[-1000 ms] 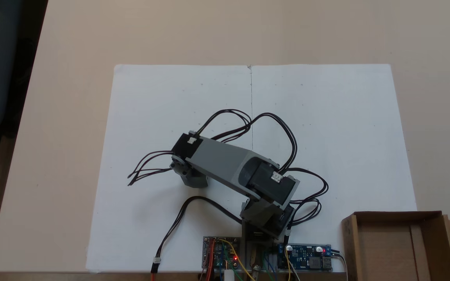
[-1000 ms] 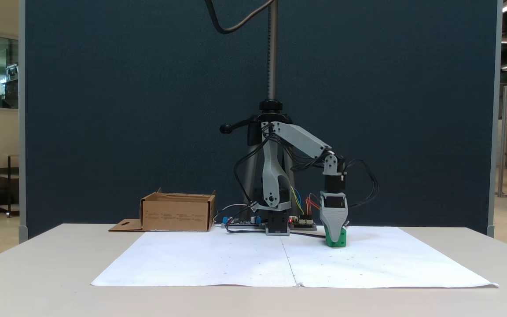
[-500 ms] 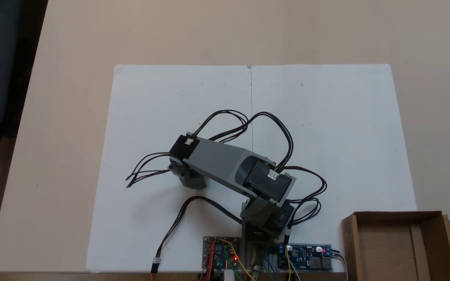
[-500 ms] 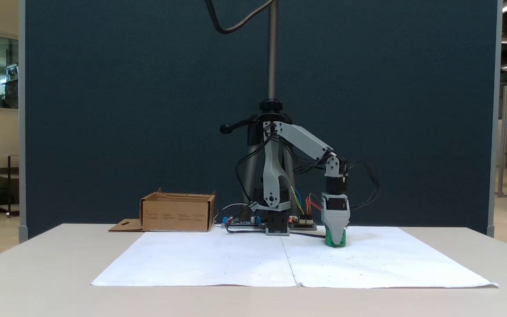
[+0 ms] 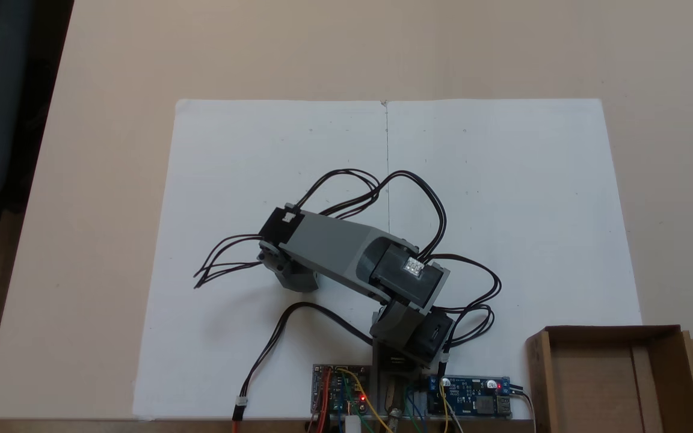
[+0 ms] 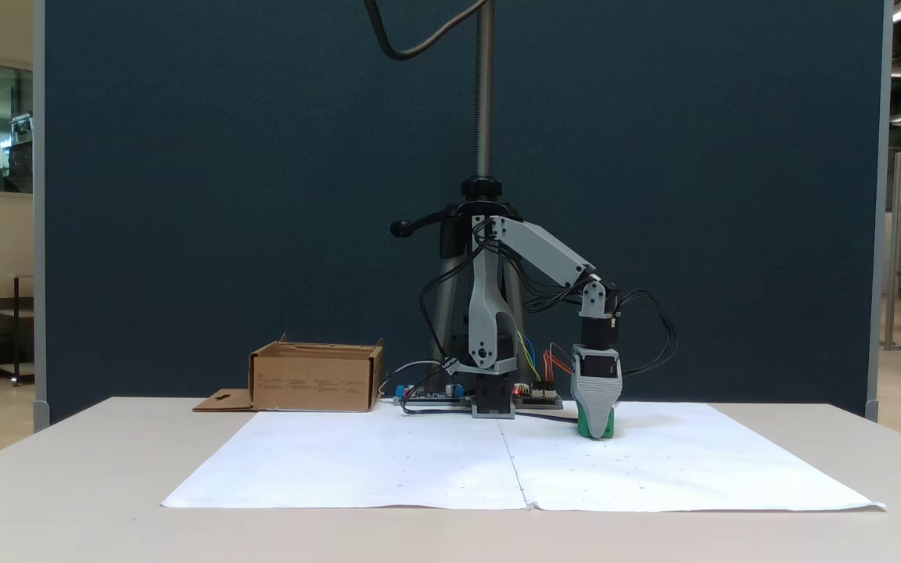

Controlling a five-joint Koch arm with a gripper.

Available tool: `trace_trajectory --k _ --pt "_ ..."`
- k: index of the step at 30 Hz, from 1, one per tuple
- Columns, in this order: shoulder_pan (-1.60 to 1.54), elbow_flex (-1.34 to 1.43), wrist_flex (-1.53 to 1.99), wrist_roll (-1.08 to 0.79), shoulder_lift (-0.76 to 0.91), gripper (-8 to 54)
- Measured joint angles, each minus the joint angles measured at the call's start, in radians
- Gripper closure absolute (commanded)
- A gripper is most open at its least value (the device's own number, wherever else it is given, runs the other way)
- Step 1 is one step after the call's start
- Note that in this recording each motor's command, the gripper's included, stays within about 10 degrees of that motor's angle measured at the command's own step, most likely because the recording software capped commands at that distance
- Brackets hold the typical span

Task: Grasp a green dice and put it in the bin.

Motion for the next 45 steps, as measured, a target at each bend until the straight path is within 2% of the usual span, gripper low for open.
trace_trajectory --k 26,28,30,35,45 --pt "0.017 0.025 -0.014 0.000 0.012 10.1" --pt "0.017 0.026 -0.014 0.000 0.014 15.4" --pt "0.017 0.037 -0.018 0.000 0.025 17.2" --pt "0.021 0.064 -0.032 0.000 0.057 32.9" --pt "0.114 0.077 -0.034 0.000 0.121 33.6"
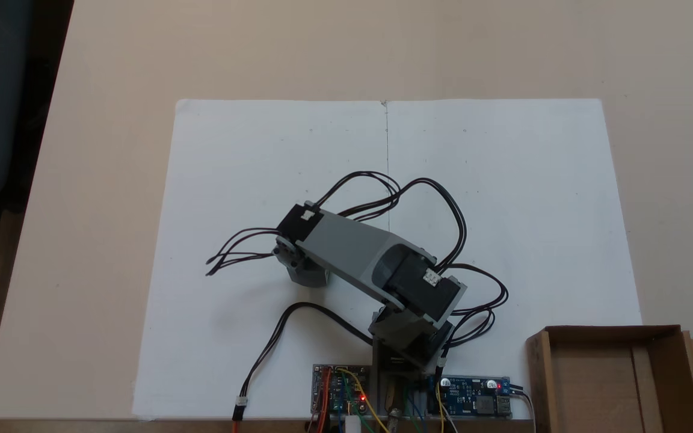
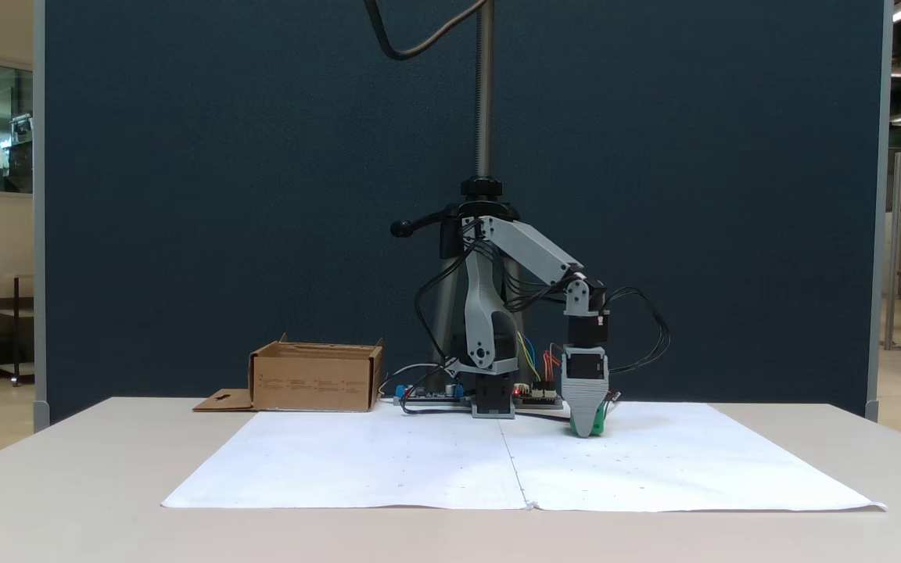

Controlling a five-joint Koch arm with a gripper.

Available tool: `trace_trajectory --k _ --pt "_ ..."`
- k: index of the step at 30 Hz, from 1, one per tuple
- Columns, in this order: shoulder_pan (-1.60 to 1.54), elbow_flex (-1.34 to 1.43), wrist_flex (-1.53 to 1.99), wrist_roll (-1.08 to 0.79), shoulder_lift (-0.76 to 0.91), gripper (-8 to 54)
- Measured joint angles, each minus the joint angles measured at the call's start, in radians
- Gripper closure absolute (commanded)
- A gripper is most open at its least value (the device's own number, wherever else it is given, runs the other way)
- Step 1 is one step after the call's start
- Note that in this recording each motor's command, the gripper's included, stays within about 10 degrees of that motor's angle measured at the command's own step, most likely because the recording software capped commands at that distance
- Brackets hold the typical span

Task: Grasp a green dice and put it in the bin.

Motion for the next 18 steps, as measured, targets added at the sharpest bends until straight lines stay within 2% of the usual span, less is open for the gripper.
trace_trajectory --k 7,12,18 --pt "0.232 -0.210 0.129 -0.040 0.048 33.6" --pt "0.580 -0.495 0.229 -0.229 0.017 33.6" --pt "0.899 -0.614 0.235 -0.426 -0.043 33.7"
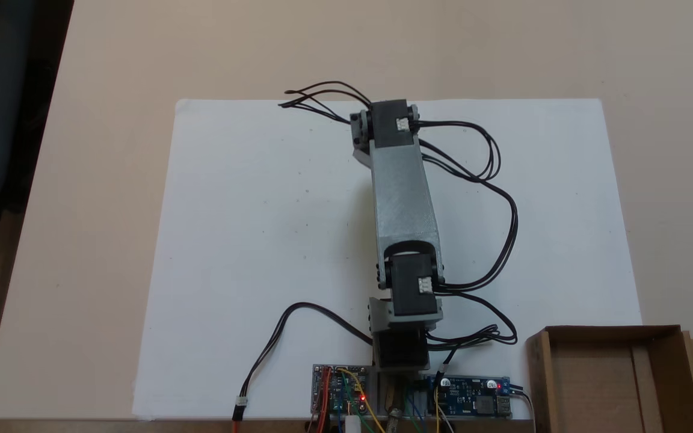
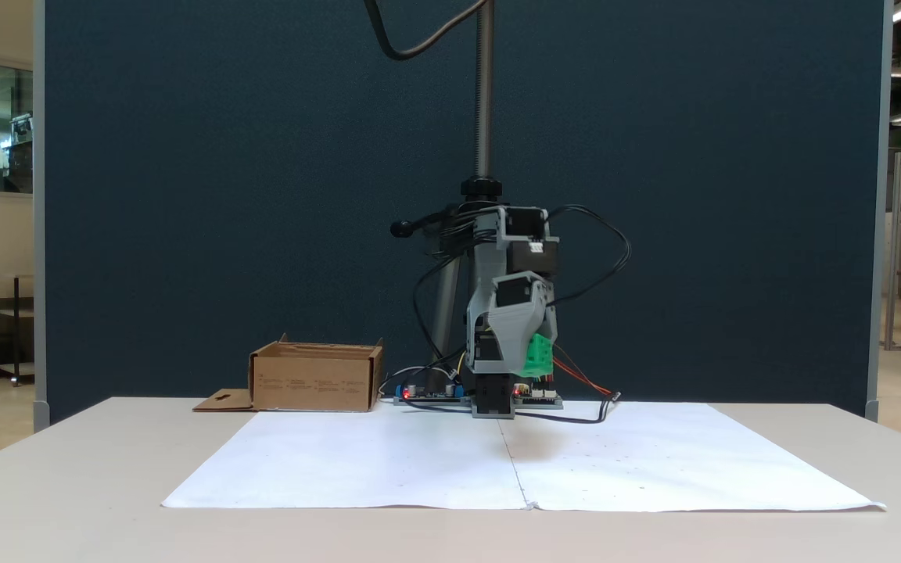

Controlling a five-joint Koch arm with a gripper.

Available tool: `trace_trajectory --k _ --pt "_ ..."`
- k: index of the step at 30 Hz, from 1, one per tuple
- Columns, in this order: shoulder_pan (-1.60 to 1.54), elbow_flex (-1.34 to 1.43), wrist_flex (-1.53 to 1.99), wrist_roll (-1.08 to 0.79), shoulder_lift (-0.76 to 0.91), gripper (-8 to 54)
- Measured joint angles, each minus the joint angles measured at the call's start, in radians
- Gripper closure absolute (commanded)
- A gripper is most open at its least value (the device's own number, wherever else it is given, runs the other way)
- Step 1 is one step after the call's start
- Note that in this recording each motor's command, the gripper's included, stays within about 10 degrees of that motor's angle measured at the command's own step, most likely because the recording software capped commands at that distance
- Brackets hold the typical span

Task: Grasp a green dice and put it in the bin.

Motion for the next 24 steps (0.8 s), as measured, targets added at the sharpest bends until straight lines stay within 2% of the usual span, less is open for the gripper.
trace_trajectory --k 13,24 --pt "0.879 -0.152 0.008 -0.494 0.002 33.6" --pt "1.456 -0.268 0.077 -0.669 0.002 33.6"
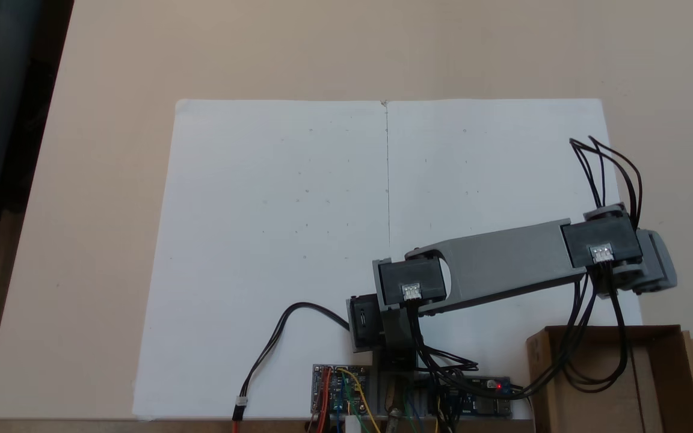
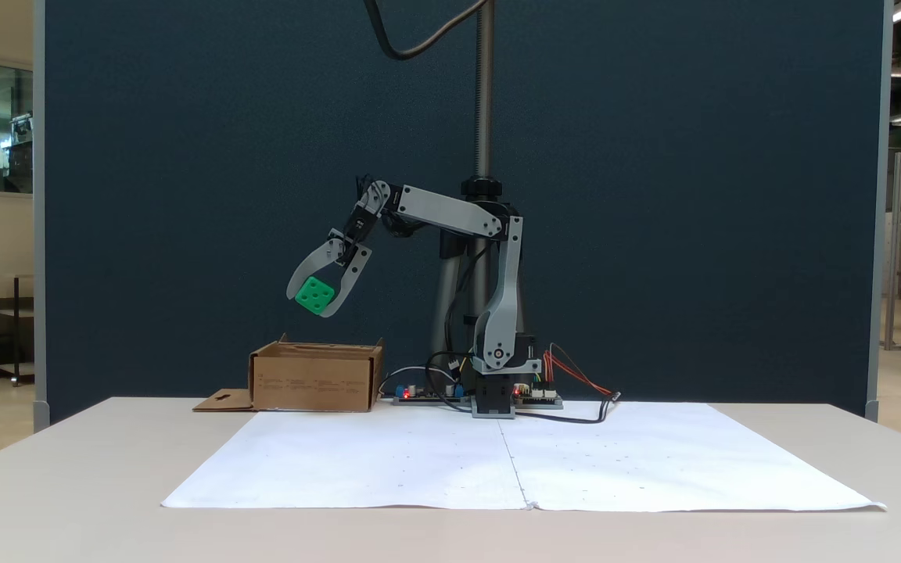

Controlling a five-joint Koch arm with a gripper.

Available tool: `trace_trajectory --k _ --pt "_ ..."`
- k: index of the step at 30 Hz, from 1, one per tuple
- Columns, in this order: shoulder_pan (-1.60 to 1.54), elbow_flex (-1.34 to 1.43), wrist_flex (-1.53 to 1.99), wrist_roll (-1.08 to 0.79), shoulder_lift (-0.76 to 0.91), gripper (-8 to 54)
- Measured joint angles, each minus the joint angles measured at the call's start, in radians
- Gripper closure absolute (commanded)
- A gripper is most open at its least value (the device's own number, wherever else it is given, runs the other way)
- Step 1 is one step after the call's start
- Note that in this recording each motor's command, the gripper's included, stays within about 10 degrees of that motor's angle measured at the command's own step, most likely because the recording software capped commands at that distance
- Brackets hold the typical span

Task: Grasp a green dice and put it in the bin.

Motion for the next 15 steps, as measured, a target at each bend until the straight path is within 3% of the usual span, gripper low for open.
trace_trajectory --k 7,15 --pt "0.249 -0.011 0.097 -0.110 -0.002 33.6" --pt "0.293 -0.012 0.146 -0.138 -0.110 33.6"
